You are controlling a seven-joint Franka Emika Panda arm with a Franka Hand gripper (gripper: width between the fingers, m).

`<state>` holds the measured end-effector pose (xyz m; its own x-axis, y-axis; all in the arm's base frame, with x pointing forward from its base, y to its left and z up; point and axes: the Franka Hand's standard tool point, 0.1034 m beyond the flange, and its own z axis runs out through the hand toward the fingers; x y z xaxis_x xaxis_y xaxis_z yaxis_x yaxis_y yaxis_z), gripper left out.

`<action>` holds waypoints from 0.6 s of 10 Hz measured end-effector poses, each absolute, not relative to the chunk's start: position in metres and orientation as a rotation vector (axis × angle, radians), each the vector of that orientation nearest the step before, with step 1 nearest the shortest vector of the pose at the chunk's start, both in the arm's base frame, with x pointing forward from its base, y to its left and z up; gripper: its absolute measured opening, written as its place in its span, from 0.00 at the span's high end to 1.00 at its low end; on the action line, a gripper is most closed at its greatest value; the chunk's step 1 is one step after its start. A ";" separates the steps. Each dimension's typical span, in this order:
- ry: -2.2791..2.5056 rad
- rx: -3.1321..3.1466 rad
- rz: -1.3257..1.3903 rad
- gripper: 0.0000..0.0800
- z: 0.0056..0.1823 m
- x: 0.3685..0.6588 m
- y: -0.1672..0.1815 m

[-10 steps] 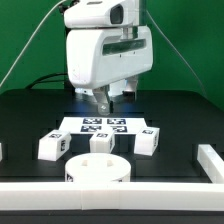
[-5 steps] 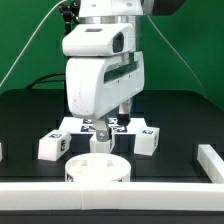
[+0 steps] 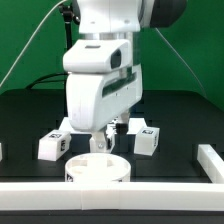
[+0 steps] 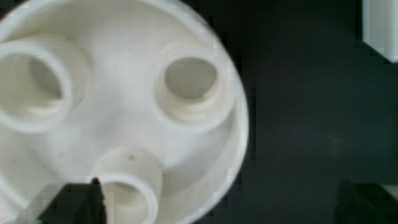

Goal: Assemble stool

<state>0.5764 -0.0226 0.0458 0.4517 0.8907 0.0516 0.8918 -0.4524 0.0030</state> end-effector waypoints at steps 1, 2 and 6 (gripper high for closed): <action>-1.626 -2.656 -0.070 0.19 0.038 0.576 -0.023; -1.621 -2.655 -0.063 0.19 0.033 0.575 -0.024; -1.613 -2.651 -0.050 0.19 0.022 0.570 -0.024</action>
Offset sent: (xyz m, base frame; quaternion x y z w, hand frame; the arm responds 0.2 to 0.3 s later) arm -0.0014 0.0000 -0.0094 -0.0063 0.0120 0.0025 0.9999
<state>0.5699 -0.0245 0.0224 0.4594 0.8870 0.0473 0.8882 -0.4592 -0.0151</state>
